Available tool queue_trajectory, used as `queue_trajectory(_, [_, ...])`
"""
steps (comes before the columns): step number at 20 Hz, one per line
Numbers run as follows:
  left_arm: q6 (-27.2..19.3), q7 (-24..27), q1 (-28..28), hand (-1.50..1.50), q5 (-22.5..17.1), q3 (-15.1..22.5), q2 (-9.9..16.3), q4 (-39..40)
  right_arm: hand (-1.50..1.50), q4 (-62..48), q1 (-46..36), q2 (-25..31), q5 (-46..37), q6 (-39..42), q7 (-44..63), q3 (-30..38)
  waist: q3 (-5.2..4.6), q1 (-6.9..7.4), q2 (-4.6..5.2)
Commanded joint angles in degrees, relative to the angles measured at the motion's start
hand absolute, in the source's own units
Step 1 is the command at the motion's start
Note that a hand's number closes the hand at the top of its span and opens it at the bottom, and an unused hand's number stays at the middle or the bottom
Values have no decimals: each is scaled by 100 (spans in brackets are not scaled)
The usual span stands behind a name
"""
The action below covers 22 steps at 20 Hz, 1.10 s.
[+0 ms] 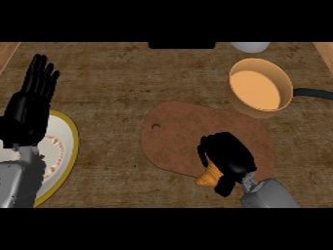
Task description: Pick the croissant from the cutting board and place it in the pot
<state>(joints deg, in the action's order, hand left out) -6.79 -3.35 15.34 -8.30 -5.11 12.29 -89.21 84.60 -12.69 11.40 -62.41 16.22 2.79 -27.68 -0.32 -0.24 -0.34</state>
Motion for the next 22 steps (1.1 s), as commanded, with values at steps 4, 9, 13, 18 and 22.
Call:
queue_trajectory(4, [33,95,178,0,88,201,-150,115,150,67,-969,-1112,190,-674,2366,-1551,32,342,62])
queue_trajectory(9, [143,-81,252,0,33,266,-118,87,150,230,-1949,-1132,615,-1429,3985,-1881,29,489,34])
queue_trajectory(13, [134,-139,374,0,35,136,9,189,150,331,-2837,-1137,65,-1635,5337,-1718,22,313,-5])
queue_trajectory(18, [20,132,262,0,89,140,-191,377,150,144,-3755,-1139,-501,-2167,6351,-1592,21,196,32])
queue_trajectory(22, [72,107,-21,0,9,5,-74,148,150,281,-4062,-1103,-981,-1789,6380,-741,29,57,8])
